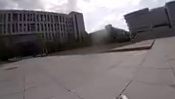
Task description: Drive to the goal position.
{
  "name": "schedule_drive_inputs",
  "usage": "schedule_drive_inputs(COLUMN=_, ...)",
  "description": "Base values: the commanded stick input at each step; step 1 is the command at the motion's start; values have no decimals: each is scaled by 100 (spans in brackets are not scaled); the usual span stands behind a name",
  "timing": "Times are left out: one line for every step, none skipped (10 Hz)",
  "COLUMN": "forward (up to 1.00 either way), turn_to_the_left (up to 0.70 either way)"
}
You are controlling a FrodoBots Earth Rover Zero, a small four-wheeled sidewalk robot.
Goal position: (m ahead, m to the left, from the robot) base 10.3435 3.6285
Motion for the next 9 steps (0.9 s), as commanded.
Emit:
schedule_drive_inputs(forward=70, turn_to_the_left=0)
schedule_drive_inputs(forward=70, turn_to_the_left=0)
schedule_drive_inputs(forward=70, turn_to_the_left=0)
schedule_drive_inputs(forward=70, turn_to_the_left=0)
schedule_drive_inputs(forward=70, turn_to_the_left=0)
schedule_drive_inputs(forward=70, turn_to_the_left=0)
schedule_drive_inputs(forward=70, turn_to_the_left=0)
schedule_drive_inputs(forward=70, turn_to_the_left=0)
schedule_drive_inputs(forward=70, turn_to_the_left=0)
